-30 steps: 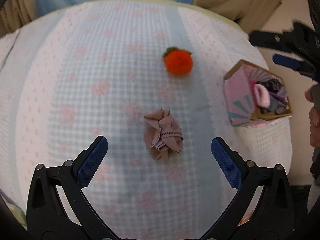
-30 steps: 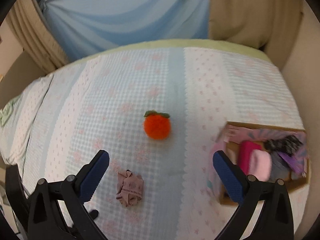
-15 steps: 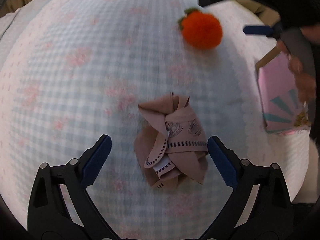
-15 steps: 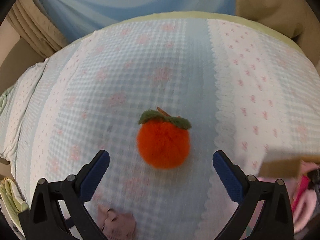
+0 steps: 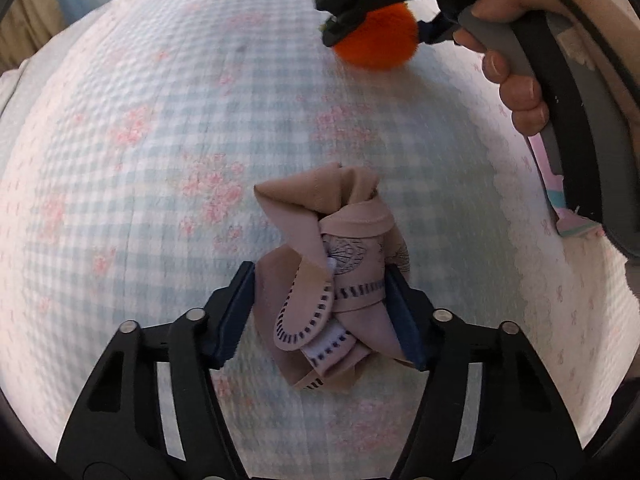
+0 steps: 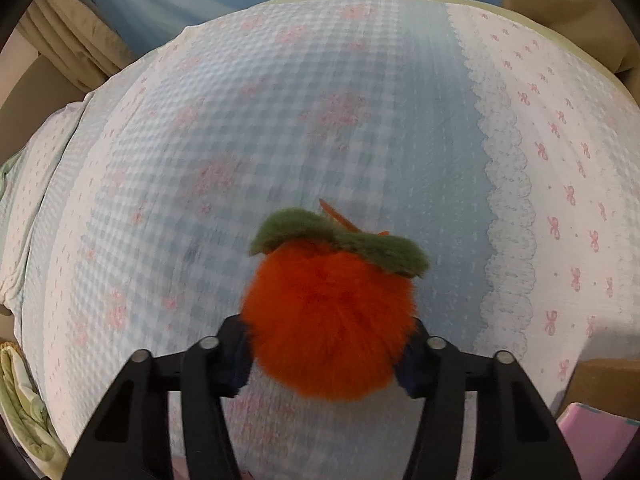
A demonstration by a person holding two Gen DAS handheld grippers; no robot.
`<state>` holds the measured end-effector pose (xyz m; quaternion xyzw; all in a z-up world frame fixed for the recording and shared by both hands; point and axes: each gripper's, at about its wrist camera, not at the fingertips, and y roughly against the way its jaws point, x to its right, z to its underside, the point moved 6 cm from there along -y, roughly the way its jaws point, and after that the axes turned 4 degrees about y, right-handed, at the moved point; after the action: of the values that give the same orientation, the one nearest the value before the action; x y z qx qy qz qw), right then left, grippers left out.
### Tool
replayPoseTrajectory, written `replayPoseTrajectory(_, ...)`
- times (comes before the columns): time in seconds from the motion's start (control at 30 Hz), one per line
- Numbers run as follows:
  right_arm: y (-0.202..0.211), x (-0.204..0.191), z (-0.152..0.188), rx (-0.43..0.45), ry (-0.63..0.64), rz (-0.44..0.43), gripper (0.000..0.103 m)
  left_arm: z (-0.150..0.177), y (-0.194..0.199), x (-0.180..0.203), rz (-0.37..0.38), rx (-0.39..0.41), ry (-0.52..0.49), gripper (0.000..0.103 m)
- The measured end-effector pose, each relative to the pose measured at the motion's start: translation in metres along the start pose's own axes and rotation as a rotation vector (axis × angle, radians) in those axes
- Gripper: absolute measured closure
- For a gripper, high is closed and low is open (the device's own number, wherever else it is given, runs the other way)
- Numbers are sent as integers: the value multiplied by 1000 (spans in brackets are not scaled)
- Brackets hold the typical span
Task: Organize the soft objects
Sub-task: 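Grasp the beige cloth with the left tool while the right tool grasps the orange pompom, then carry the beige cloth and orange pompom into the box and release them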
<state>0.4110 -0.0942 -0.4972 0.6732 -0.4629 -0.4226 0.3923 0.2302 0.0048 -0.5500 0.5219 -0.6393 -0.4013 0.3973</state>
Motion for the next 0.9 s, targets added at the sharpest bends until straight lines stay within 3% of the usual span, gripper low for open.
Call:
replayPoseTrajectory(0.07,1,3,-1,8,-9,-2,67,-1,0,-3,10,1,13,57)
replayPoseTrajectory(0.1,0,4,-1,7,-12,-4,69,-2,1,-4,12,2,18,60)
replayPoseTrajectory(0.4,12,8,-2,37,-32,3,71,-12,6,-16,21,4,37,77)
replayPoseTrajectory(0.57,32,6,-3,66,-30,6,71,-22,18,-24,23,31,43,78)
replayPoseTrajectory(0.9,115,-14,-5,167,-36,10,71,-47,72,-41,7,122,42,78)
